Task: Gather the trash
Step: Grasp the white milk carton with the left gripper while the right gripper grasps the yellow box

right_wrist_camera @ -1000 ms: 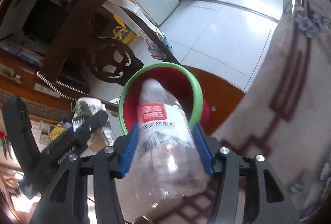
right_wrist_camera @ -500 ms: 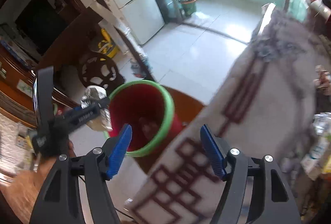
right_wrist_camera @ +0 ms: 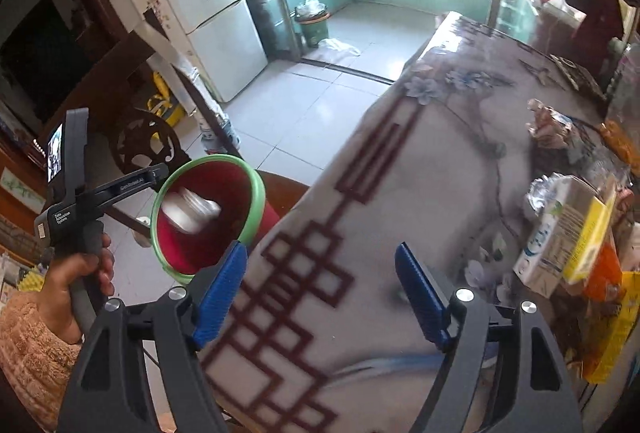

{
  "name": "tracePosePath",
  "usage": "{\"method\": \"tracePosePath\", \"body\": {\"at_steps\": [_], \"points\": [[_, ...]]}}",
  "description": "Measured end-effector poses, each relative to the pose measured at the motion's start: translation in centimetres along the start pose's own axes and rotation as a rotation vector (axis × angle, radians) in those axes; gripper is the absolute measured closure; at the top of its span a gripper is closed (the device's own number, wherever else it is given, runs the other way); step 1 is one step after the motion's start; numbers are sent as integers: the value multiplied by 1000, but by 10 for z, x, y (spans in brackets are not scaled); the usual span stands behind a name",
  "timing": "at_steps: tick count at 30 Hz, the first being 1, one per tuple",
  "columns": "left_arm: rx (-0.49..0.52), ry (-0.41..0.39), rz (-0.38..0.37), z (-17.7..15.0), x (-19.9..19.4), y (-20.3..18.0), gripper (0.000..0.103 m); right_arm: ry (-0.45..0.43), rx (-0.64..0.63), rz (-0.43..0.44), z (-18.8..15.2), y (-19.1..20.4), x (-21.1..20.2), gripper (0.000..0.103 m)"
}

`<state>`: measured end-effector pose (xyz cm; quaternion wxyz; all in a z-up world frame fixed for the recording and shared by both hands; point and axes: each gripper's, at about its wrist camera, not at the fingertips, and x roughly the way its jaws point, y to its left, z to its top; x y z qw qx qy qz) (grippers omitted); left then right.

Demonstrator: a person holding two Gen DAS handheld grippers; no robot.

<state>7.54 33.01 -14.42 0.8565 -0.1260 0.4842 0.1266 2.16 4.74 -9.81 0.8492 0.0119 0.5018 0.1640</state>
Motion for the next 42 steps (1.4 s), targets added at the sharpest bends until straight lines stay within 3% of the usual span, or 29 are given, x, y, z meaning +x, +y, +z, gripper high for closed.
{"method": "tracePosePath", "body": {"at_steps": [5,13,18,21,24,30,35,38,39,41,42], "points": [[15,-6,-42,-6,-12,-15,31,-16,45,-28,-12,-18,-13,28],[103,-3,-142,-21,-35,-73,31,-57,128,-88,-35,-66,-49,28],[155,-30,-196,-35,-59,-122,31,-92,187,-141,-48,-119,-72,26],[184,-32,-240,-47,-74,-154,31,-99,297,-143,-50,-167,-77,25],[233,-39,-269,-62,-87,-189,31,-89,456,-109,-44,-225,-69,23],[282,-22,-314,-91,-103,-246,31,-19,590,-127,-27,-288,-29,22],[314,-16,-307,-106,-109,-272,31,54,589,-146,-18,-305,3,23],[313,-8,-302,-110,-110,-279,30,75,520,-172,-13,-302,13,23],[312,-7,-298,-111,-109,-282,30,90,485,-168,-11,-299,17,24],[315,1,-294,-112,-107,-288,30,94,443,-165,-10,-296,19,51],[317,6,-292,-112,-106,-290,30,88,431,-149,-9,-295,16,59]]}}
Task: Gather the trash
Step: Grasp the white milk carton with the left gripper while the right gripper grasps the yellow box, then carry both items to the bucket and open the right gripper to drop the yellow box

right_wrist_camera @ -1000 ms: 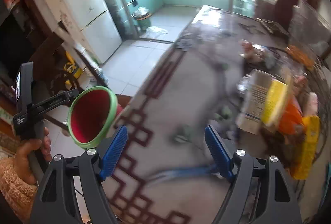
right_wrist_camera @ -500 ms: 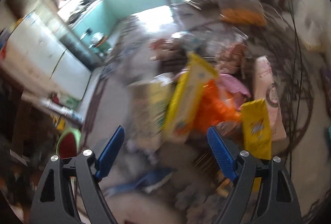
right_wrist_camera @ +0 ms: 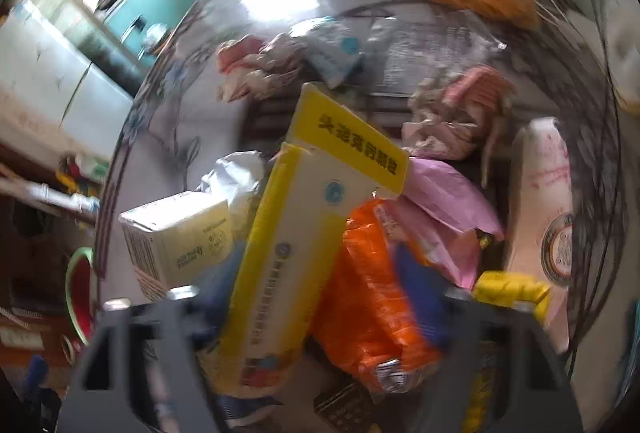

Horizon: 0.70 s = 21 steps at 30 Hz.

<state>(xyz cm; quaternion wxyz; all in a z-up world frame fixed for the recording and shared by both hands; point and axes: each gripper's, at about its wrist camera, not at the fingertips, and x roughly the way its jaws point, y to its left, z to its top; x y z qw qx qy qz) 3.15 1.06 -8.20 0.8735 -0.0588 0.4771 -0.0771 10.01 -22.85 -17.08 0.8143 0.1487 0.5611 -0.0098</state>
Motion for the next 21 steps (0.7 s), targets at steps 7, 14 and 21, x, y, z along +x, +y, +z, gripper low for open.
{"method": "tracePosePath", "body": {"at_steps": [7,14,21], "points": [[34,55,-77,6,30,-25,30,-100,-57,132,0,-12,-53,81],[150,121,-107,14,86,-68,30,-202,-79,153,-11,-33,-104,81],[134,194,-121,22,121,-79,64,-200,-67,170,-8,-37,-103,81]]}}
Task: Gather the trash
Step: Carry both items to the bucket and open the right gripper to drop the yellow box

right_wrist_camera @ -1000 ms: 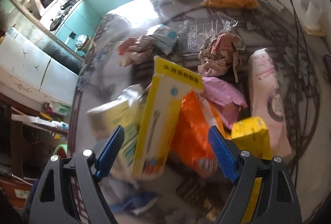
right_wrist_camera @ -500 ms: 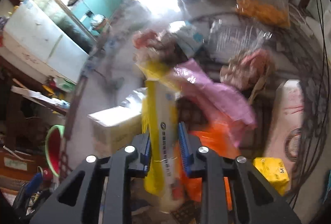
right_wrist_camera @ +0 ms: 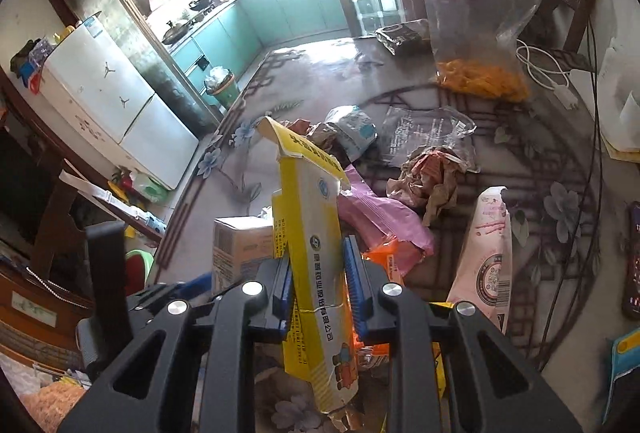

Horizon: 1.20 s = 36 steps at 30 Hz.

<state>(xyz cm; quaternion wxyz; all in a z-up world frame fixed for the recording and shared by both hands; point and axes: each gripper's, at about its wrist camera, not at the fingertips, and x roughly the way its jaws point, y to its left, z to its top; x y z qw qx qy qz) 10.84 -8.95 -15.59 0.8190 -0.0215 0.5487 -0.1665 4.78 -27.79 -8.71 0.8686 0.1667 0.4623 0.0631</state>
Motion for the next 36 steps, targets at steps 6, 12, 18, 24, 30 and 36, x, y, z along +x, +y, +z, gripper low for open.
{"method": "tracePosePath", "body": {"at_steps": [6,12,18,24,30,36], "points": [[-39,-67,17,-1,-32,14,67,-13,-35,23,-1,17,-2,81],[-82,-139,76,-9,-78,34,67,-37,-88,33,-4,47,-12,81],[-99,-218,118,-18,-123,54,67,-63,-142,49,-11,84,-25,81],[-102,-302,147,-23,-159,70,67,-91,-203,56,-17,121,-34,80],[-102,-357,188,-30,-183,92,67,-99,-238,68,-24,155,-33,80],[-119,-370,197,-37,-195,122,67,-99,-257,81,-29,191,-26,80]]}}
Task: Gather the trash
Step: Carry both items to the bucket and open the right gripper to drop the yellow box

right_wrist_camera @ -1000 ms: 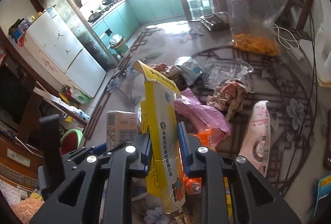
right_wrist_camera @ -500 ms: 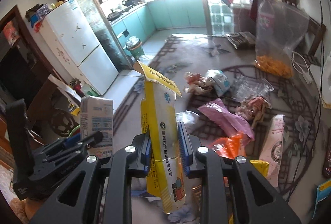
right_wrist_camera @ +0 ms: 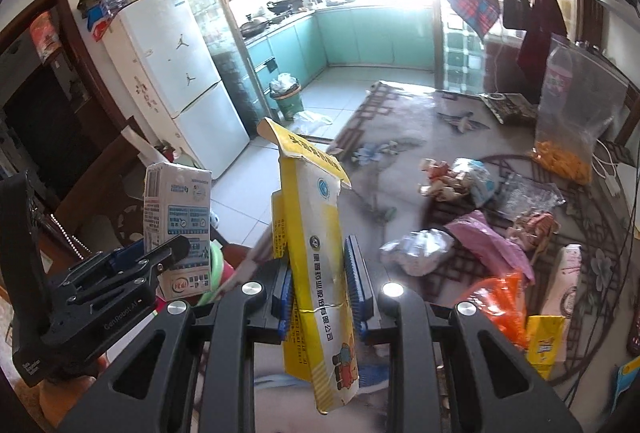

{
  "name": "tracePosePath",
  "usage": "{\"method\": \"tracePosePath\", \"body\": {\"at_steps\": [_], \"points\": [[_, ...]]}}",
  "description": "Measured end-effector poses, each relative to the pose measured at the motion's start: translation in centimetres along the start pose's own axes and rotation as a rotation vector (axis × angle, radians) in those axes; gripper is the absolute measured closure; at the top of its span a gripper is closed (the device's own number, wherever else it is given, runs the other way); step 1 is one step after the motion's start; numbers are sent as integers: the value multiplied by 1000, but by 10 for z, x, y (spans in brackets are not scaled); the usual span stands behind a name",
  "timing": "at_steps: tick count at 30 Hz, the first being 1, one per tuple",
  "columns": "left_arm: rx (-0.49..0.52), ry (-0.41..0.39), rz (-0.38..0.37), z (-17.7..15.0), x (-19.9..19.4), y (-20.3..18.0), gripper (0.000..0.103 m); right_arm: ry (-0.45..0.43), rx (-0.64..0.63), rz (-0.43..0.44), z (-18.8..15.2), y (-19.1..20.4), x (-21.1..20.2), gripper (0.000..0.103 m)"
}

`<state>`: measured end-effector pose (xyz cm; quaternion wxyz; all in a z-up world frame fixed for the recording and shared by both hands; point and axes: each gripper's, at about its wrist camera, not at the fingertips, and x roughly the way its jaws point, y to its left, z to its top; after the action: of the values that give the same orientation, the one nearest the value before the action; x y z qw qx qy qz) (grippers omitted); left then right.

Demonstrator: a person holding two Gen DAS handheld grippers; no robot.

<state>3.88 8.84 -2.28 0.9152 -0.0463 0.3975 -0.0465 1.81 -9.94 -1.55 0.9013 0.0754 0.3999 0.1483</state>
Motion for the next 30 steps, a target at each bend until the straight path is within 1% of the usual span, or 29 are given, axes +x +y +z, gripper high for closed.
{"method": "tracePosePath", "body": {"at_steps": [8,18,23,30], "points": [[-22,-19,21,3,-11,49,67,-3,-18,13,5,43,15,80],[-73,-9,69,2,-11,120,67,24,-52,43,9,102,47,80],[-115,12,111,-3,-6,158,67,50,-73,67,10,127,66,80],[-177,67,164,-17,7,208,67,126,-94,137,8,164,102,80]]}}
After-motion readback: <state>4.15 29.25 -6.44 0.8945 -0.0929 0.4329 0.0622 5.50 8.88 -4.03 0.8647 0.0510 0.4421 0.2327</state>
